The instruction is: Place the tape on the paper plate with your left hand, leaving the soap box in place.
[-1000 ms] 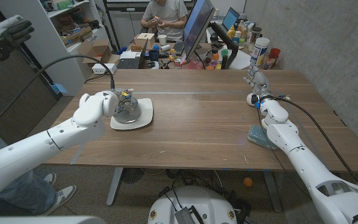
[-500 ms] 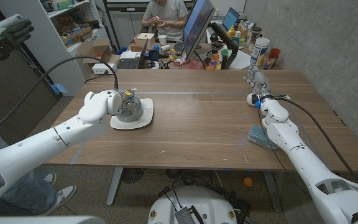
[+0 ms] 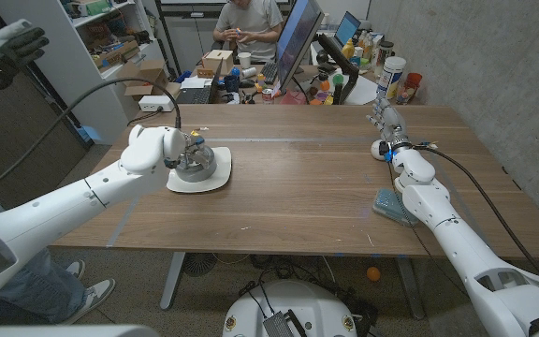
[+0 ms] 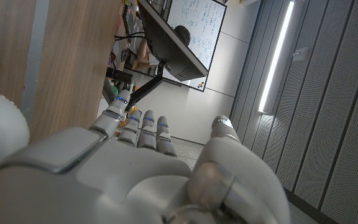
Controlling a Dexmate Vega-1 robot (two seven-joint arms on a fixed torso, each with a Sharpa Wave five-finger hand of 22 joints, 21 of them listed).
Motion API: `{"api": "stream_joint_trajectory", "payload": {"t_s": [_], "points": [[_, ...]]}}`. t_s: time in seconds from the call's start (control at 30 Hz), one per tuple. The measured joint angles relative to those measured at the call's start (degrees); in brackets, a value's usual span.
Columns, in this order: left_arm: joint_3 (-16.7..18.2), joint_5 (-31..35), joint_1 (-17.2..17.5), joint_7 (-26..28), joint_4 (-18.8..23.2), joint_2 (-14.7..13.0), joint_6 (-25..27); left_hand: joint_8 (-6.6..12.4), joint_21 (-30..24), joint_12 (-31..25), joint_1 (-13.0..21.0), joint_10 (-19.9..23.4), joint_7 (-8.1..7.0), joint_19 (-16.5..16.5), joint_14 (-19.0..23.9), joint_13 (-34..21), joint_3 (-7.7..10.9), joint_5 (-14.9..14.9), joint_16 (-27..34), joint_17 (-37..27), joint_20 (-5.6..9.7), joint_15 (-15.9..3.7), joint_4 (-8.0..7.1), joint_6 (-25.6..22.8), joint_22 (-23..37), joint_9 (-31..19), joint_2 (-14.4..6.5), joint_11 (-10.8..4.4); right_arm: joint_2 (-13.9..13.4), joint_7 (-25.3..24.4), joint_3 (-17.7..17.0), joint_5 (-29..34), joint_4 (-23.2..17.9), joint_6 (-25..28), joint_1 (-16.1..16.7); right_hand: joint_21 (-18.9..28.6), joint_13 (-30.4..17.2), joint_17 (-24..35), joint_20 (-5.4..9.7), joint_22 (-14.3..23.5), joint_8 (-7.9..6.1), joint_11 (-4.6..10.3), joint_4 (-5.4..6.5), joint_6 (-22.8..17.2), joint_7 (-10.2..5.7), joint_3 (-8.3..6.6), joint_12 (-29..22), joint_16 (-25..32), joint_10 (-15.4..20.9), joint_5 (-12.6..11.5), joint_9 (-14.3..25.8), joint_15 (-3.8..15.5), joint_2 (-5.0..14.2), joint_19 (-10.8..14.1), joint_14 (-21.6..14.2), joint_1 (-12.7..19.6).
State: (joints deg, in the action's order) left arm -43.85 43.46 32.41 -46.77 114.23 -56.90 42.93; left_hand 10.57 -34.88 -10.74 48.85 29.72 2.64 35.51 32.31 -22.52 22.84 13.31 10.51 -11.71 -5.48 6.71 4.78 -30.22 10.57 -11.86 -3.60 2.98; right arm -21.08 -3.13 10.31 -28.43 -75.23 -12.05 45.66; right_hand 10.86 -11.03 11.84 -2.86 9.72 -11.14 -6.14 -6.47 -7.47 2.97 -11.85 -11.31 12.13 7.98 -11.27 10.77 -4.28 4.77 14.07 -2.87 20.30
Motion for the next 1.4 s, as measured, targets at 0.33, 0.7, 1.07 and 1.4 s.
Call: {"api": "stream_joint_trajectory", "payload": {"t_s": [0.33,0.7,1.07,1.4], "points": [[0.34,-1.05,-0.18,-2.89,1.34,-0.49,0.15,-0.01,0.06,0.16,-0.2,-0.2,-0.17,-4.4,-0.45,0.26,-0.03,0.0,0.0,0.0,-3.53,0.42,-0.03,0.56,0.0,0.27,0.2,-0.02,-0.33,-0.02,-0.08,0.0,-1.42,0.07,0.5,0.0,0.0,0.0,0.0,0.0,0.0,0.0,0.0,0.0,0.0,0.0,0.0,0.0,0.0,0.0,0.0,0.0,0.0,0.0,0.0,0.0],[2.14,-3.18,1.22,-3.96,5.17,-2.5,1.48,-0.23,9.54,0.16,-1.64,-0.8,0.32,-6.87,-0.52,0.48,-0.44,-0.4,0.0,0.0,-5.97,0.6,-0.44,1.3,-0.01,0.3,-0.04,0.58,-0.52,-0.77,-0.3,0.06,-3.16,-0.45,1.65,0.0,-0.04,-0.13,0.0,0.0,-0.39,-0.01,0.0,-0.95,-0.52,0.0,-0.44,0.0,0.85,-0.4,0.0,-0.02,0.0,0.0,-0.83,0.0],[5.59,-5.38,3.17,-2.34,11.11,-5.68,3.6,-0.21,10.93,0.16,-2.17,-1.63,0.62,-7.18,-0.77,0.74,-0.67,-0.62,0.0,0.03,-7.2,0.84,-0.67,1.8,-0.29,0.14,0.05,0.8,-0.8,-1.47,-0.44,-0.07,-5.56,-0.79,3.18,0.0,-0.04,-0.13,0.0,0.0,-0.39,-0.01,0.0,-1.26,-0.21,0.0,-0.44,0.0,0.84,-0.4,0.0,-0.02,0.0,0.0,-0.83,0.0],[9.78,-7.43,5.94,0.79,15.89,-8.81,5.0,-0.21,10.93,-0.08,-2.4,-1.62,0.62,-7.18,-0.77,1.01,-0.66,-0.62,0.32,0.26,-7.2,0.84,-0.66,1.8,-0.29,0.14,-0.18,0.8,-0.98,-2.15,-0.44,-0.13,-6.93,-0.88,4.18,0.0,-0.03,-0.12,0.0,0.0,-0.39,-0.01,0.0,-1.25,-0.21,0.0,-0.44,0.0,0.83,-0.39,0.0,-0.01,0.0,0.0,-0.82,0.0]]}}
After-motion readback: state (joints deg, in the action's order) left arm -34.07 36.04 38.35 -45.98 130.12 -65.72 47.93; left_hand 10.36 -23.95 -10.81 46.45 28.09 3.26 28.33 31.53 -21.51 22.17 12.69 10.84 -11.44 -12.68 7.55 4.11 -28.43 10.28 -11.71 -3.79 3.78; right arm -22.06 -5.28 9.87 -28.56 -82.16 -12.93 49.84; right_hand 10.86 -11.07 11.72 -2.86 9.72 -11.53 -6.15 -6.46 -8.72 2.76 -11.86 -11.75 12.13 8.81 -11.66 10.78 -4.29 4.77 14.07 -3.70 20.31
